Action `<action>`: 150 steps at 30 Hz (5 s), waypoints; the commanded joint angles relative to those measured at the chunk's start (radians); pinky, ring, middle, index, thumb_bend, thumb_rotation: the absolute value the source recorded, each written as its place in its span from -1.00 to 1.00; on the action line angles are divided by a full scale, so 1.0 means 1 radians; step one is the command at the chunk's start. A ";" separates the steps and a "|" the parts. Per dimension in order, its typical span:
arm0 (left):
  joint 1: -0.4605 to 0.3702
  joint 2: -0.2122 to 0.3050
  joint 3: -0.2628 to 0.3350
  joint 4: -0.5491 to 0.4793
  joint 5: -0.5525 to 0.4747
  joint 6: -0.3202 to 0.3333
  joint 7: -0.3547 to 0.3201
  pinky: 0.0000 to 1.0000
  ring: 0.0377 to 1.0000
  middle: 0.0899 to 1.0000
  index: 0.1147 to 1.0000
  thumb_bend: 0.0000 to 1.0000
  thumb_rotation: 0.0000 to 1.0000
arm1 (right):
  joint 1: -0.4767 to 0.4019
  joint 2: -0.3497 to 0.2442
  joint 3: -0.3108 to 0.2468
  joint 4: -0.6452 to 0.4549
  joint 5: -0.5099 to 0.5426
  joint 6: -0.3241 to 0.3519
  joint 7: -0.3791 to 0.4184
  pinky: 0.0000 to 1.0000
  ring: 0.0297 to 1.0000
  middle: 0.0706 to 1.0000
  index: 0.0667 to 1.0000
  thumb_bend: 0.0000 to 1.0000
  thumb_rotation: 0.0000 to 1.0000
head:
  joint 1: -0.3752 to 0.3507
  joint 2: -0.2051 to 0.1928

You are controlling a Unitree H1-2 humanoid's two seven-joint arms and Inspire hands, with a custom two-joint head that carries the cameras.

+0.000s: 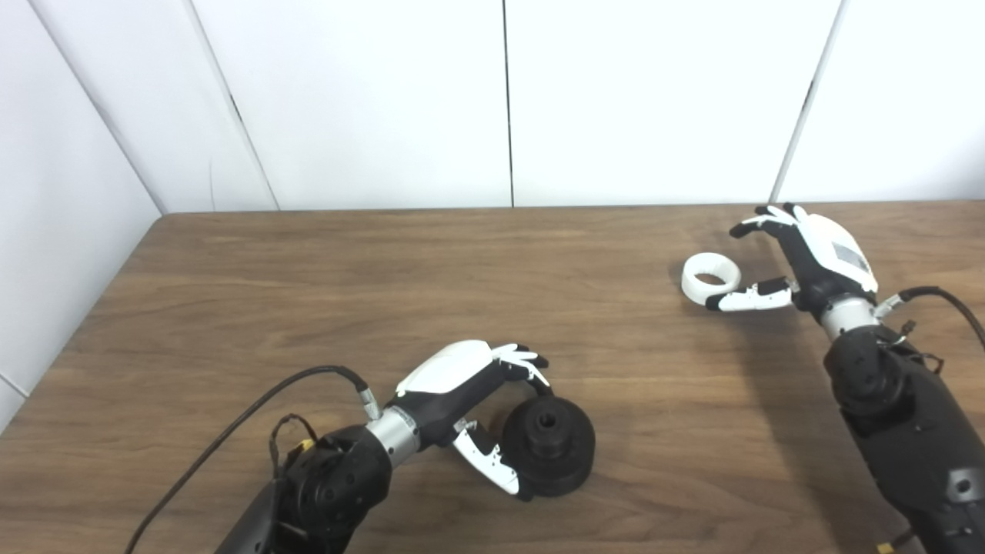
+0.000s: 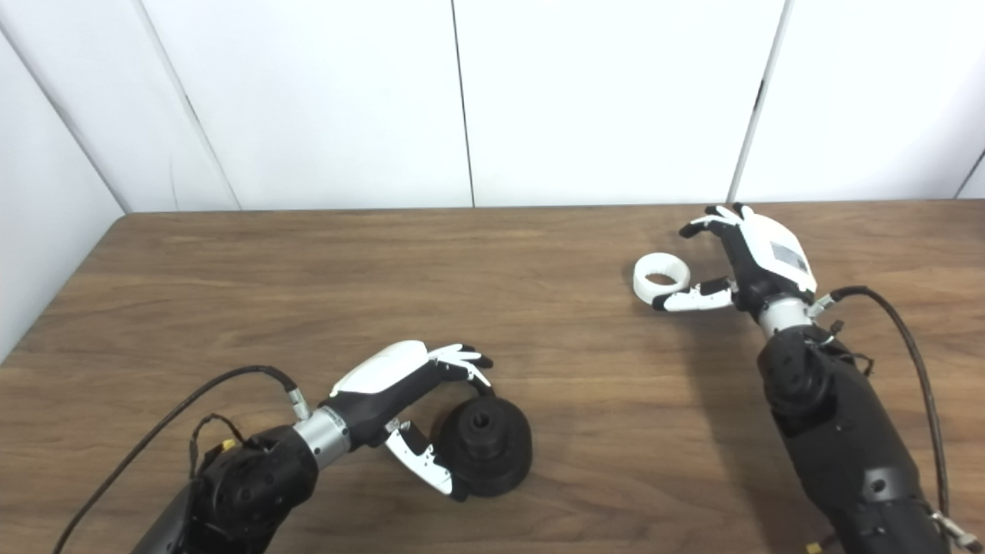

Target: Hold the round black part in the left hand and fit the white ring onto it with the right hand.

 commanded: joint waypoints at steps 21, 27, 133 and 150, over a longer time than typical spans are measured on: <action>0.006 0.004 0.001 -0.006 0.004 -0.012 0.016 0.73 0.93 0.79 0.10 0.81 -0.58 | -0.108 -0.025 0.019 0.084 0.016 -0.031 0.019 0.96 1.00 0.82 0.41 0.89 -0.26 | 0.014 -0.001; 0.003 0.002 -0.003 -0.014 0.005 0.001 0.006 0.73 0.94 0.80 0.11 0.80 -0.59 | -0.121 -0.026 0.022 0.109 0.020 -0.037 0.017 0.96 1.00 0.82 0.39 0.87 -0.23 | 0.018 -0.001; 0.016 -0.030 0.007 -0.035 0.032 0.029 0.008 0.74 0.94 0.79 0.08 0.82 -0.56 | -0.147 0.029 0.029 0.229 0.097 -0.110 -0.109 0.79 0.91 0.71 -0.09 0.05 -0.70 | 0.040 0.010; 0.016 -0.032 0.004 -0.019 0.034 0.016 0.020 0.74 0.93 0.78 0.07 0.83 -0.55 | -0.129 0.029 0.013 0.172 0.122 -0.092 -0.085 0.79 0.90 0.70 -0.09 0.05 -0.70 | 0.036 0.012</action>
